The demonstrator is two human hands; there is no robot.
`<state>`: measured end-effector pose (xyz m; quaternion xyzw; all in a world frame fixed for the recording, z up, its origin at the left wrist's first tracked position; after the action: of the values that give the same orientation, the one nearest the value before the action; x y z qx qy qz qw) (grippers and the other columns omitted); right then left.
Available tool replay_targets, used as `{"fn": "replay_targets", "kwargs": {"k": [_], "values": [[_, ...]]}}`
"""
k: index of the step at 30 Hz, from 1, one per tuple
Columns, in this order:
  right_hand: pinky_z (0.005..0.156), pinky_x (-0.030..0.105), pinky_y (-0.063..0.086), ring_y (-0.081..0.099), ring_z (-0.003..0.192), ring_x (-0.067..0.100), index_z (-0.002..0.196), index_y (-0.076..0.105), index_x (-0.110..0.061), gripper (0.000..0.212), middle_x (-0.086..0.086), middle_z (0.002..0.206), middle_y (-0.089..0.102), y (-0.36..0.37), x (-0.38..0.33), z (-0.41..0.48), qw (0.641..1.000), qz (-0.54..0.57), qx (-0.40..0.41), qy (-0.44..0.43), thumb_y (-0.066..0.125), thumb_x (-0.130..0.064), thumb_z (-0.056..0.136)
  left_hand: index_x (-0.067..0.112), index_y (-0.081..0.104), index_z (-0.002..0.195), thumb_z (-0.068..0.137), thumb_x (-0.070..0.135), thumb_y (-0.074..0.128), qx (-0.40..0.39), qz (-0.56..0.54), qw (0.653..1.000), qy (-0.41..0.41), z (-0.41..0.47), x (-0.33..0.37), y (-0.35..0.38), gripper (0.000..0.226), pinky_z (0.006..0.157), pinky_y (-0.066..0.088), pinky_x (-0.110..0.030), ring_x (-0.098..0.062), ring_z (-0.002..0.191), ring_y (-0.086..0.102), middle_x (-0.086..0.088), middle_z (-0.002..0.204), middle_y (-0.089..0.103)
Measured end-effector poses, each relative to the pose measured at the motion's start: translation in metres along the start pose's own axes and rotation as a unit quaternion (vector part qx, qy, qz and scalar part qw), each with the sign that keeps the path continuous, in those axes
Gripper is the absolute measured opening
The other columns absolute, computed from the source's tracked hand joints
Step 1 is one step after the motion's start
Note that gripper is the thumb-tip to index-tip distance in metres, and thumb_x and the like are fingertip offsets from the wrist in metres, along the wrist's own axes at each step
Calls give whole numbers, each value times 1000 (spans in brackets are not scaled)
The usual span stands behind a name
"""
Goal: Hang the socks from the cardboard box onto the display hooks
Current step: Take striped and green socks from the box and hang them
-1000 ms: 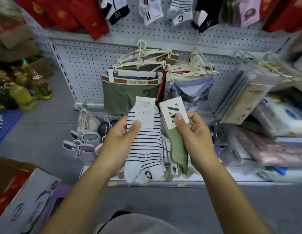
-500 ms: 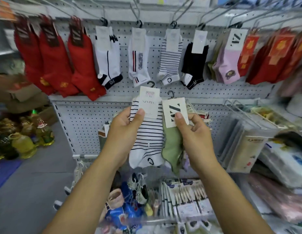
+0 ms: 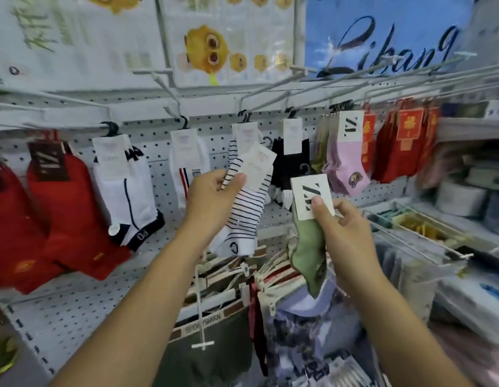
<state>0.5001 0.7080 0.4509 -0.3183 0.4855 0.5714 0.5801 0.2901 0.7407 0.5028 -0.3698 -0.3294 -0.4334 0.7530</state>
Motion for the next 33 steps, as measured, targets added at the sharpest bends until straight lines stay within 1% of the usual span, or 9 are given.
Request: {"fn": "replay_targets", "kwargs": {"k": [5,8,13,16,21,25,28,31,33], "values": [[75,60,52,64,78,49,93,68,-19,24,32,94,69,4,9,13,1000,-5,24,6,67,-44,93,17,73,96,101,30,62,33,-8,998,43,48,-7,13,18,79,61,-46,-24,87,73,-1,90,77],[85,61,54,70,91,45,102,68,-12,27,21,92,75,8,11,16,999,-7,33,10,65,-38,94,23,68,97,102,30,59,26,-12,998,59,61,-10,21,13,80,60,-45,-18,86,72,5,92,75],[88,57,56,75,86,30,105,67,-12,26,11,90,78,11,11,19,999,-16,33,7,64,-36,95,16,66,102,103,35,55,43,-32,996,76,74,-12,24,22,78,56,-44,-24,89,67,0,96,72],[89,57,56,74,88,30,104,67,-12,25,10,90,78,10,12,22,999,-28,35,4,65,-35,95,18,68,109,104,35,55,55,-59,995,63,72,-16,21,22,83,59,-37,-14,93,69,7,101,74],[86,49,57,75,81,21,98,66,-13,19,7,88,78,11,8,27,999,-41,22,-3,65,-32,95,18,68,101,103,36,55,61,-98,992,43,63,-31,22,22,83,59,-54,-30,91,71,-5,95,75],[89,51,56,75,88,27,100,66,-7,25,8,89,78,8,4,34,998,-54,12,-11,65,-32,96,34,69,101,103,34,57,57,-111,992,17,63,-33,28,12,87,61,-47,-12,92,73,9,97,77],[89,52,56,75,89,28,101,66,-6,27,8,89,78,0,2,41,998,-57,13,-18,66,-33,95,21,66,124,101,30,62,78,-129,988,-32,59,-36,36,25,95,56,-36,-4,94,69,16,99,72],[91,56,54,73,93,32,99,68,-11,25,12,94,77,-13,1,54,998,-49,17,-20,67,-35,95,19,57,128,94,33,71,159,-114,980,-33,46,-36,46,39,98,50,-25,-7,108,60,5,122,63],[89,58,54,72,89,36,93,69,-18,22,19,97,75,-25,1,67,999,-33,15,-25,68,-40,93,22,56,117,91,31,74,212,-94,973,0,35,-32,58,33,89,46,-19,-7,100,55,1,118,58]]}}
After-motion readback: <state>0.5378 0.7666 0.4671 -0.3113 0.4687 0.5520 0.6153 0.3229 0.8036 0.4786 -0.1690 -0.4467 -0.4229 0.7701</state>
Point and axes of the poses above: each hand's wrist, its own z-axis towards the middle knuckle, its own y-axis out of the palm, x = y × z, the point moved 2 cm from there along z, towards the middle knuckle
